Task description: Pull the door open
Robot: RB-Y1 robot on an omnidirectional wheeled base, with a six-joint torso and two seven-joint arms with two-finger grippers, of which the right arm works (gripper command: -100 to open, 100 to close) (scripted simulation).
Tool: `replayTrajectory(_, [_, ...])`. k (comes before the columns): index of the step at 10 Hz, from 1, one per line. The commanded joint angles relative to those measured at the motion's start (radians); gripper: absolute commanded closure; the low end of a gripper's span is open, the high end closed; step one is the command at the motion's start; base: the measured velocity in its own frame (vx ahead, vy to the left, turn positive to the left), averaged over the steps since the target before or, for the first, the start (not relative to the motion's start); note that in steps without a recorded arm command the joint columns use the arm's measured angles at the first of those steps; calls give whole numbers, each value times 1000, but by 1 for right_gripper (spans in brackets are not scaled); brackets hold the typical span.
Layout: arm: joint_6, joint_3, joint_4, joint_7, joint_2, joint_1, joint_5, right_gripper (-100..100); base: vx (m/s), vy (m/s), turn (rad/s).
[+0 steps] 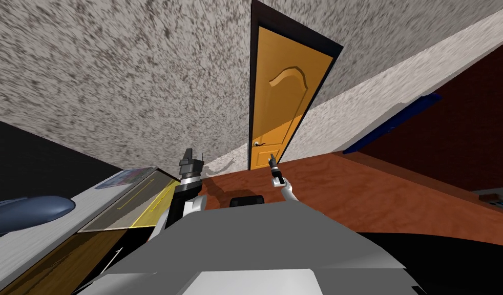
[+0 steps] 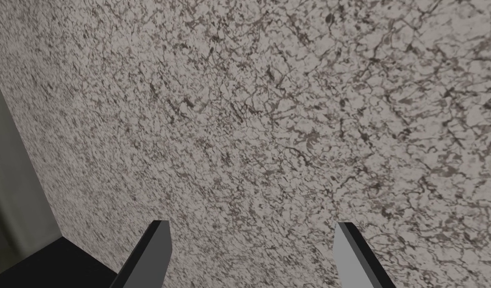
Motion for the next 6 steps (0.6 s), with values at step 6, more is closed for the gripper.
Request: replayTrajectory(6, [-31, 5, 186, -7, -20, -83, 3, -100, 85, -14, 77])
